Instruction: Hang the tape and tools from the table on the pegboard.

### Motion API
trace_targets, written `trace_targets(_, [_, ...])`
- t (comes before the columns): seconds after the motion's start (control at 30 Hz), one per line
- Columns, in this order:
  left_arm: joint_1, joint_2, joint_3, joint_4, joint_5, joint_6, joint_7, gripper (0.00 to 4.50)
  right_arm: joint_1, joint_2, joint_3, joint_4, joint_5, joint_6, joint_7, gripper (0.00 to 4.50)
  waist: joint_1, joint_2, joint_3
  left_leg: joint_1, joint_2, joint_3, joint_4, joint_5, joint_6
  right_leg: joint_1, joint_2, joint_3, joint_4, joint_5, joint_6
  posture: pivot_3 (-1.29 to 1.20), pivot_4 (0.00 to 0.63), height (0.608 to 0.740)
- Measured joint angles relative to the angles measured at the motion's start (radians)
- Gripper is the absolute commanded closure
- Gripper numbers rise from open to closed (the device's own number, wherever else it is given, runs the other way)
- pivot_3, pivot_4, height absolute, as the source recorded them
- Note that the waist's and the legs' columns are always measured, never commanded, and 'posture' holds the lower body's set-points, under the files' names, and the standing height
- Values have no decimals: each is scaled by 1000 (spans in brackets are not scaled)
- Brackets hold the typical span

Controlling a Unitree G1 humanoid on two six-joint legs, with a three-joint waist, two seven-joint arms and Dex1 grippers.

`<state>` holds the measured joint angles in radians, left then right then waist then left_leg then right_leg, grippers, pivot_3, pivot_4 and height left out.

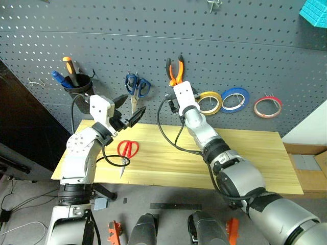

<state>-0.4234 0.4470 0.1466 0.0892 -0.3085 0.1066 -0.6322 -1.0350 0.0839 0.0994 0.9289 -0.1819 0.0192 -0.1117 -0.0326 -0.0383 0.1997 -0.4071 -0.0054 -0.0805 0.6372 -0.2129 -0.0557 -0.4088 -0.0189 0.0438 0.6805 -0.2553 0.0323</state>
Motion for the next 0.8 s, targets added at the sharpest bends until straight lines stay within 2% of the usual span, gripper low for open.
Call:
trace_targets(0.1, [42,-1,-4,-8,23,66,61,524,129,14,35,-218,13,151,93,40,-1,0,0,0,0,0,-4,0,0,-2,0,1,-1,0,0,25,176,740])
trace_targets(0.23, [175,3,-2,-48,37,227,136,524,341,-15,145,-648,76,438,314,40,-9,1,1,-1,3,0,-7,0,0,-3,-1,1,-1,-1,0,16,186,740])
trace_targets(0.33, [244,8,29,-72,32,391,207,26,411,-75,226,-929,131,656,454,0,-10,2,2,0,3,-2,-6,0,0,-3,0,-1,0,-1,0,13,193,740])
trace_targets(0.37, [256,14,45,-78,34,441,232,26,421,-98,249,-1006,144,725,488,0,-9,2,2,1,2,-2,-6,0,0,-2,0,-2,0,-1,0,12,195,740])
trace_targets(0.47, [263,43,56,-89,65,548,298,26,437,-136,288,-1121,171,847,541,0,-6,3,3,9,2,-2,-6,0,0,5,0,-3,-1,-8,1,4,203,740])
trace_targets(0.63, [255,46,47,-54,80,725,341,26,438,-152,328,-1200,208,953,570,0,-6,3,3,8,2,-2,-7,0,0,4,0,-3,-1,-8,0,0,209,740])
trace_targets(0.8, [192,43,-23,44,114,754,342,26,427,-213,379,-1224,209,966,604,0,-1,3,4,7,1,-2,-8,0,0,4,-1,-3,-1,-8,1,-9,212,740])
